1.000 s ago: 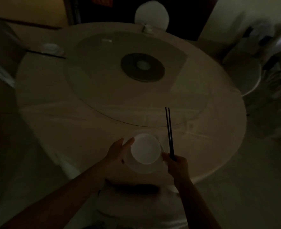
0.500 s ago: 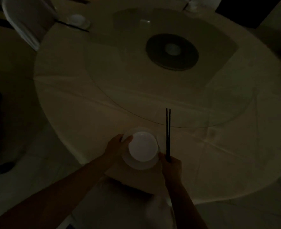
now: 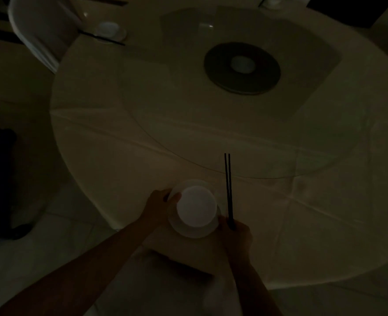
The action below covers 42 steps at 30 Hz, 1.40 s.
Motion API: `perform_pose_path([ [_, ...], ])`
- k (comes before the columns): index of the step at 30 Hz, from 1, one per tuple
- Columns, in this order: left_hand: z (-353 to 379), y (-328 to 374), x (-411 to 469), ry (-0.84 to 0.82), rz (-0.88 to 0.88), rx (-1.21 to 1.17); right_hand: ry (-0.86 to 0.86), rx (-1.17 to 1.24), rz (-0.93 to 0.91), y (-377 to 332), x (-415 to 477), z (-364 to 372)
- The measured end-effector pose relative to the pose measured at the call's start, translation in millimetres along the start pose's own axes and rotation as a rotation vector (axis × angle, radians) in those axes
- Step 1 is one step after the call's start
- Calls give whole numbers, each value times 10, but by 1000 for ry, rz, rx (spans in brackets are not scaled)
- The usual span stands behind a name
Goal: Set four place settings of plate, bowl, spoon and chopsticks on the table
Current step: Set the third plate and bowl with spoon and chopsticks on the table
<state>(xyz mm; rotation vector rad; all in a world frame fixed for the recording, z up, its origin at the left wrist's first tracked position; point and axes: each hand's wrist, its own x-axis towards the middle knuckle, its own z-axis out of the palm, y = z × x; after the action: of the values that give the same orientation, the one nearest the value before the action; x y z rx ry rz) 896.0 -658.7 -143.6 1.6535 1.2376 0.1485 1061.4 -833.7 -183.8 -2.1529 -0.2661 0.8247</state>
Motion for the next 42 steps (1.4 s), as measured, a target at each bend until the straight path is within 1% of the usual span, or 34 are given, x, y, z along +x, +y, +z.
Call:
perform_pose_path([
  [2,-23,-7,-7,-9,17,-4,38,-16,-28,4,-15,-61],
  [5,-57,-5,-30,-1,-1,-11,75,36,-57,-9,-29,-221],
  [8,-93,-41,-57,74,-55,-10,-16,56,-114,-77,-48,-414],
  [10,-131,-95,-88,117,-97,-12,-82,26,-153,-168,-69,-500],
  [13,-163,-184,-155,134,-132,-63,-128,3,-183,-351,-95,-495],
  [15,-160,-232,-205,130,-133,-64,-141,17,-157,-443,-91,-439],
  [18,-137,-264,-271,107,-156,-128,-167,44,-73,-523,-96,-350],
  [22,-107,-247,-307,104,-141,-144,-189,65,26,-528,-90,-252],
  [27,-81,-248,-318,104,-138,-187,-200,90,34,-490,-61,-165],
  [34,-48,-304,-343,99,-160,-218,-160,125,65,-459,11,-118],
  [42,-37,-334,-350,88,-158,-187,-159,125,55,-404,10,-118],
])
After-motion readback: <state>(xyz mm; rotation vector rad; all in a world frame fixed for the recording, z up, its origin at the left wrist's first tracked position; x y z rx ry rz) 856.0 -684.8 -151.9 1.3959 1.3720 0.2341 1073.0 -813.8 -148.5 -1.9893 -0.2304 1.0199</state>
